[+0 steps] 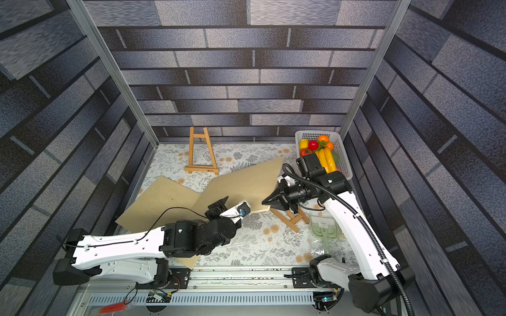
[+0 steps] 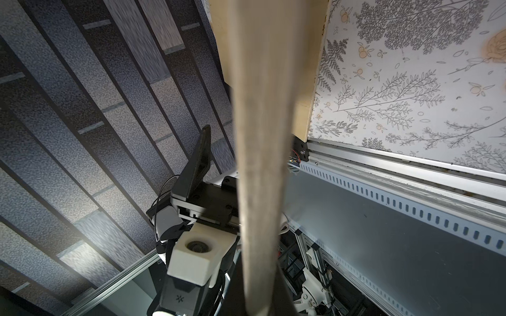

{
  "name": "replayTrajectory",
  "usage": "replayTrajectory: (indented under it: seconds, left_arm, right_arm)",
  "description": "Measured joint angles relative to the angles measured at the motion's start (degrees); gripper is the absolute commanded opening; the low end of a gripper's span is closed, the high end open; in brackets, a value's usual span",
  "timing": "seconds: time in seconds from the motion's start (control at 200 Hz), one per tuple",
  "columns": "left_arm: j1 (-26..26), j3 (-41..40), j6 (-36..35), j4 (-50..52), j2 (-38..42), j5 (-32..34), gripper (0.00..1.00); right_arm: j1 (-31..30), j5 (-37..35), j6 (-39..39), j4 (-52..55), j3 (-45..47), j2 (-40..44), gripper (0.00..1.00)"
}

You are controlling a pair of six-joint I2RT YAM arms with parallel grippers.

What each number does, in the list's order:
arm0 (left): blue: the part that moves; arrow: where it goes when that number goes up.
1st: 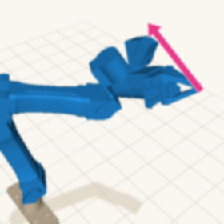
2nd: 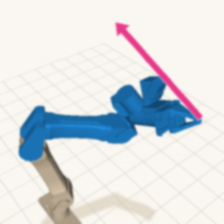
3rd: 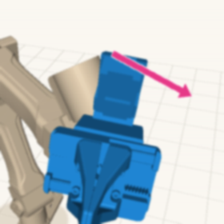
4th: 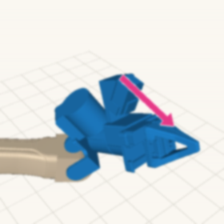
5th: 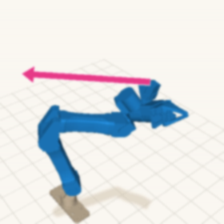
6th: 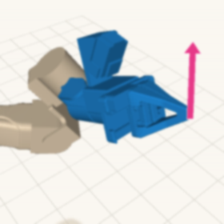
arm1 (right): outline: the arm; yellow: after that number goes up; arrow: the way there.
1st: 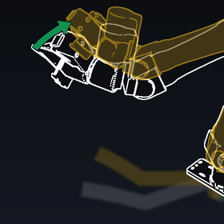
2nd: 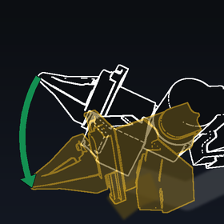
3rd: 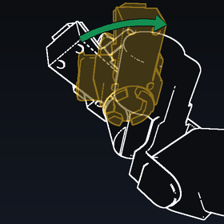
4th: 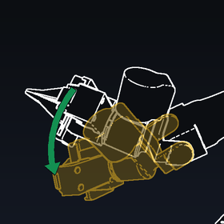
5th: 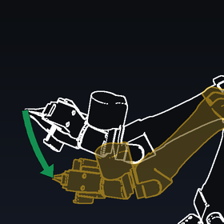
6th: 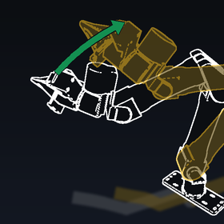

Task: Assemble the easel
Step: Adjust the drawing board at the center of the board.

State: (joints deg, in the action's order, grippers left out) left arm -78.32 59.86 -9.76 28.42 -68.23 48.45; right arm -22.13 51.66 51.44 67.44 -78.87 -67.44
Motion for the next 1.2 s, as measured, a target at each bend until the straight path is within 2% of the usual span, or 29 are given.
replayTrajectory:
  seconds: [0.06, 0.175, 0.246, 0.401, 0.481, 0.506, 0.526, 0.566, 0.742, 0.817, 0.942, 0.997, 1.107, 1.198]
  left_arm:
    - [0.5, 0.0, -0.9, 0.0, 0.0, -0.4, 0.69]
    - [2.3, -0.1, -3.0, -0.5, 0.0, -2.1, 0.43]
    - [3.7, -0.2, -4.1, -0.9, 0.0, -4.5, 0.32]
    - [6.3, -0.2, -5.4, -1.0, 0.2, -9.8, 0.25]
    - [7.8, -0.1, -8.1, -0.7, 0.6, -11.5, 0.0]
    - [7.8, -0.1, -9.7, -1.0, 0.7, -10.1, 0.0]
    - [7.8, 0.2, -14.6, -0.9, 0.9, -9.6, 0.0]
    - [7.9, 0.6, -16.6, -0.9, 1.1, -8.8, 0.0]
    - [9.5, 4.3, -17.5, 4.5, 1.5, -13.1, 0.0]
    - [10.0, 7.5, -17.5, 9.3, 1.2, -14.8, 0.0]
    - [12.1, 15.0, -17.3, 18.8, 0.6, -19.1, 0.0]
    - [13.3, 18.3, -17.3, 23.0, 0.5, -21.4, 0.0]
    - [16.3, 24.9, -17.4, 30.1, -0.8, -25.8, 0.0]
    - [18.6, 29.3, -18.2, 34.4, -2.5, -28.6, 0.0]
  right_arm:
    - [0.0, 0.7, 2.0, -1.3, 0.4, 0.2, 0.0]
    - [0.0, 1.6, 4.5, -2.6, 0.7, 0.3, 0.0]
    - [0.0, 2.1, 6.0, -3.6, 0.8, 0.3, 0.0]
    - [0.0, 2.4, 8.2, -5.2, 1.2, 0.3, 0.0]
    - [0.0, 2.9, 10.3, -6.7, 1.7, 0.4, 0.0]
    - [0.0, 3.4, 11.6, -7.3, 1.7, 0.4, 0.0]
    - [0.2, 4.1, 12.6, -8.2, 1.8, 0.4, 0.0]
    - [0.4, 4.9, 14.2, -9.1, 1.8, 0.4, 0.0]
    - [0.4, 6.8, 17.7, -10.8, 2.8, 0.7, 0.0]
    - [0.3, 8.2, 19.3, -12.0, 3.2, 0.9, 0.21]
    - [0.0, 9.5, 16.3, -16.6, 3.4, 1.8, 0.35]
    - [0.0, 9.9, 15.5, -18.1, 3.3, 2.2, 0.5]
    - [0.0, 9.5, 12.7, -19.3, 2.4, 2.1, 0.62]
    - [0.0, 7.6, 8.8, -17.9, 0.2, 1.4, 0.67]
